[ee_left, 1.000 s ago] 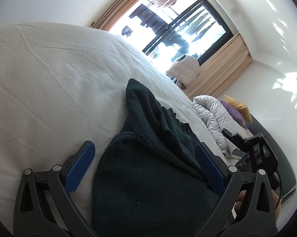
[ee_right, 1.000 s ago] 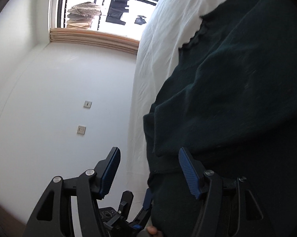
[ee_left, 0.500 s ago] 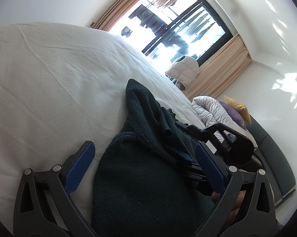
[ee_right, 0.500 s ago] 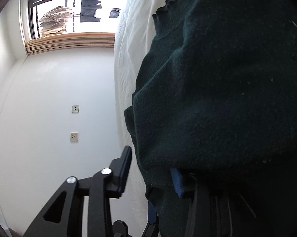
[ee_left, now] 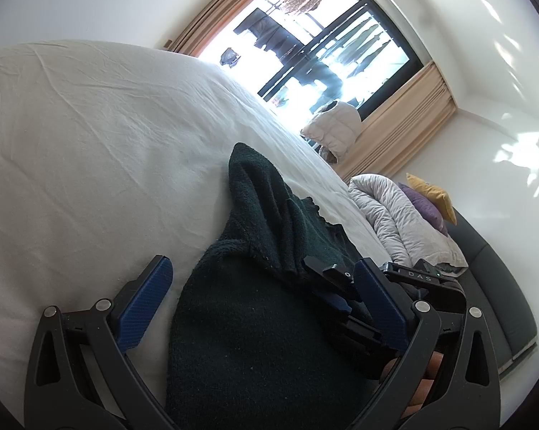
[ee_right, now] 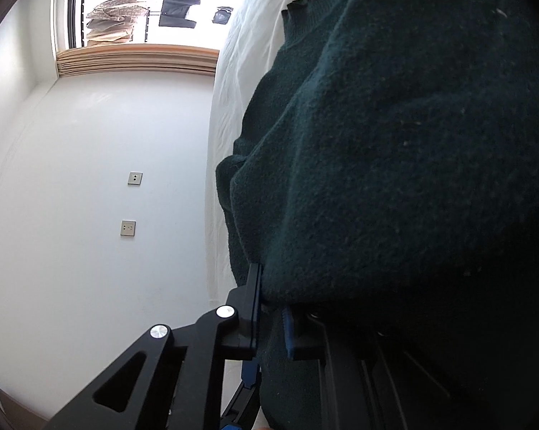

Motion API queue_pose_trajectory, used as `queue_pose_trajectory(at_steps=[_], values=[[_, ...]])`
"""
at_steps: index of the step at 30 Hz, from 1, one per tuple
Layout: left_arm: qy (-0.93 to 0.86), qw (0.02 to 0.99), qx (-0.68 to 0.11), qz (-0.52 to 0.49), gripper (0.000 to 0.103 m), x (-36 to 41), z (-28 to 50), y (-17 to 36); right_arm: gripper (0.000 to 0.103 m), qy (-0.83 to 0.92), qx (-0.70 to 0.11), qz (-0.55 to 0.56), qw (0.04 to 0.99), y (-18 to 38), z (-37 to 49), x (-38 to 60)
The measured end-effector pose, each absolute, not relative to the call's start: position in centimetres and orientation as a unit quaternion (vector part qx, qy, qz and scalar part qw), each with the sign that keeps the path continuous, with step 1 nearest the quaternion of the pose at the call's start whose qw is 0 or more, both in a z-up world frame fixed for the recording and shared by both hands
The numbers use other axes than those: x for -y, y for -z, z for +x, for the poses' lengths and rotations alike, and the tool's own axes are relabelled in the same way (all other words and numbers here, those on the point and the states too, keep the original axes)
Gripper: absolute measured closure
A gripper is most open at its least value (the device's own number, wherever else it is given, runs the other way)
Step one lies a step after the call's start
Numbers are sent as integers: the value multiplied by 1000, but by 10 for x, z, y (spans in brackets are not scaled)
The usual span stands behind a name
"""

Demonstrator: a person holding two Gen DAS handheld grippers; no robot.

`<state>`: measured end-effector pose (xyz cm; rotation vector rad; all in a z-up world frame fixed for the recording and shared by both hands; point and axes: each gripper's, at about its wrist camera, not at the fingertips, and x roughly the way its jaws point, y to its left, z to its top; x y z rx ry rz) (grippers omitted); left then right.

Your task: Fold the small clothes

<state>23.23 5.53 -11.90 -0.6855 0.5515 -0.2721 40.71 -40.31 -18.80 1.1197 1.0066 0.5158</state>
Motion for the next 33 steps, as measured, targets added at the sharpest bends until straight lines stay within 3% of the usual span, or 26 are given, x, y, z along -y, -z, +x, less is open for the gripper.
queue_pose_trajectory(at_steps=[1, 3, 10, 15, 18, 22, 24, 28, 29, 31, 33], values=[[131, 896, -267, -330, 0, -55, 232, 119, 72, -238, -450, 486, 711, 181, 401, 405], [130, 896, -268, -329, 0, -55, 233, 119, 60, -230, -444, 446, 742, 163, 384, 413], [104, 901, -297, -298, 0, -47, 234, 99, 59, -222, -373, 386, 814, 115, 355, 498], [150, 929, -273, -201, 0, 7, 256, 44, 59, -167, -345, 433, 816, 125, 381, 585], [160, 938, -286, -114, 0, 51, 293, 39, 59, -111, -372, 439, 810, 153, 398, 625], [132, 917, -372, -66, 0, 75, 347, 77, 103, -95, -370, 469, 797, 181, 409, 674], [114, 897, -418, -89, 1, 65, 364, 108, 103, -83, -344, 489, 797, 183, 408, 699], [123, 899, -407, -109, 1, 56, 362, 117, 102, -29, -324, 508, 797, 185, 401, 739], [120, 900, -408, -99, 1, 59, 363, 118, 100, -25, -324, 503, 801, 180, 397, 740], [112, 902, -408, -84, 1, 63, 362, 119, 74, -30, -309, 477, 822, 162, 387, 732], [109, 904, -405, -81, 1, 65, 362, 121, 61, -63, -300, 466, 830, 149, 384, 713]])
